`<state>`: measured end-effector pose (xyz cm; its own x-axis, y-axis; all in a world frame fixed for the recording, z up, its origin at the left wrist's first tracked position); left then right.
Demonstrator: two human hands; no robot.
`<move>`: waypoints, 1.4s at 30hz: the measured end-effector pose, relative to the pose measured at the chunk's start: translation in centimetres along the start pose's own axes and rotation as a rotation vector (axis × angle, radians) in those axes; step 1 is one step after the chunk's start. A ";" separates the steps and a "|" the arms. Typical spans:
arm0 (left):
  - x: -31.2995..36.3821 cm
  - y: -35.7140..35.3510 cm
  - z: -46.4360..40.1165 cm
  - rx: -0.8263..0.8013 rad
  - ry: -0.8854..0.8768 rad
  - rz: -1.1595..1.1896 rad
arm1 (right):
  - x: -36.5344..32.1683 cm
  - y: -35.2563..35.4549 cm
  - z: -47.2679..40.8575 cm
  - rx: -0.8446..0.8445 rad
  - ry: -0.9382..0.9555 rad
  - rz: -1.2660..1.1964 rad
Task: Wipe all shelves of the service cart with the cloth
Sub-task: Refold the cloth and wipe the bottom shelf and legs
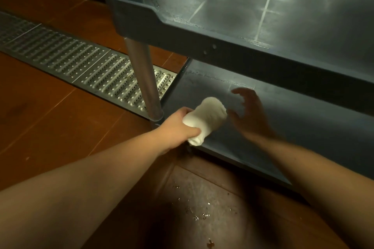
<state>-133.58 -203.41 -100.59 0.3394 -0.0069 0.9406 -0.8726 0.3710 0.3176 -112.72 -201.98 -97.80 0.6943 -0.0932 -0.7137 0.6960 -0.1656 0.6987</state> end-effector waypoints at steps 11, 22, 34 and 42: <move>2.1 0.5 -1.4 0.150 -0.192 -0.008 | -3.1 -3.7 0.2 -0.481 0.147 0.356; -4.1 -0.4 -3.6 0.154 -0.139 -0.141 | 0.7 -0.9 -9.9 -0.012 -0.474 0.209; -5.5 2.9 -1.5 0.154 -0.305 -0.344 | 0.9 -4.7 -17.7 0.255 -0.301 0.442; -7.0 2.2 -3.6 0.280 -0.135 -0.072 | 1.1 -9.4 -18.1 -0.011 -0.418 0.327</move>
<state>-136.65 -199.16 -106.92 0.3705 -0.1542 0.9159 -0.9171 0.0955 0.3871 -115.24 -182.76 -104.26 0.7446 -0.5219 -0.4162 0.4588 -0.0527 0.8870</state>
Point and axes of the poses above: each hand's wrist, its own z-axis away from the middle knuckle, its own y-axis out of the back of the hand, x = y × z, the point moved 7 cm from there along -z, towards the middle knuckle, and after that the axes turned 14 degrees about -y, right-handed, at the moved point
